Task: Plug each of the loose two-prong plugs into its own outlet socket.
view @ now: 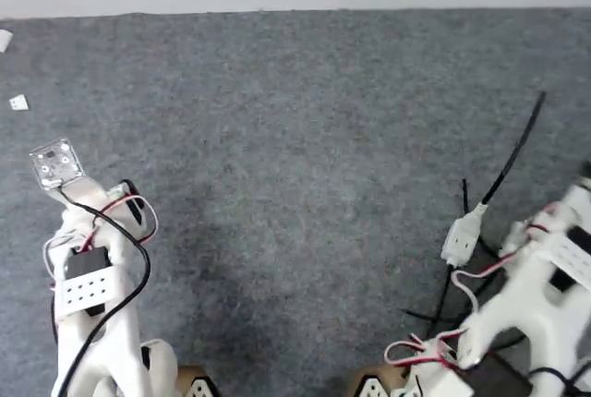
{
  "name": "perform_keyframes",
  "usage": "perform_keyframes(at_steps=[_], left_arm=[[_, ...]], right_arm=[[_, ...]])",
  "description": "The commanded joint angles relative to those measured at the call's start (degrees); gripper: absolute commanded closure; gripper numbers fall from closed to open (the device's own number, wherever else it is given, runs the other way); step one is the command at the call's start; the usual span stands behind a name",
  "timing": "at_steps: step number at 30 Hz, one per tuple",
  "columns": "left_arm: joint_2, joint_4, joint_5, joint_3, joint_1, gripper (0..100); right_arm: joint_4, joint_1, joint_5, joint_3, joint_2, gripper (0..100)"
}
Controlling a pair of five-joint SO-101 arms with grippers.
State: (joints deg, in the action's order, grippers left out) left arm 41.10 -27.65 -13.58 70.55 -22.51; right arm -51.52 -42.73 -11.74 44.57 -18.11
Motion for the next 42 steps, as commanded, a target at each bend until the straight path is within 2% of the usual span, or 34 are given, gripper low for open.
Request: perform_keyframes(at_steps=[1,5,7,11,20,25,30,36,42], left_arm=[[0.8,1.5,1.9,0.8,3.4,88],[0.8,-0.9,2.0,0.8,4.4,83],[0.9,-2.9,1.6,0.7,4.4,76],[0.9,-3.7,1.6,0.6,4.4,69],[2.7,-4.2,1.9,1.1,4.5,69],[15.6,-6.7,2.1,7.2,5.6,69],[33.3,-7.6,1.9,16.0,5.6,69],[47.1,-19.8,5.7,19.1,5.5,69],[57.5,-27.6,8.5,22.2,5.5,69]], right_arm=[[2.2,-4.2,-1.3,-0.4,1.3,88.5],[1.9,-4.0,-7.1,-0.8,1.2,72.3],[-0.5,-3.3,-8.0,-1.9,-0.6,70.8],[-9.0,-2.2,-6.7,-6.2,-6.3,75.4],[-19.9,2.9,-1.4,-3.7,-25.3,90.9],[-16.5,7.8,-1.7,8.0,-37.0,95.4],[-10.0,8.4,-1.8,19.7,-48.2,95.4],[-7.4,10.5,-6.9,33.1,-58.8,95.4],[-7.4,14.8,-6.4,44.9,-70.0,95.4]])
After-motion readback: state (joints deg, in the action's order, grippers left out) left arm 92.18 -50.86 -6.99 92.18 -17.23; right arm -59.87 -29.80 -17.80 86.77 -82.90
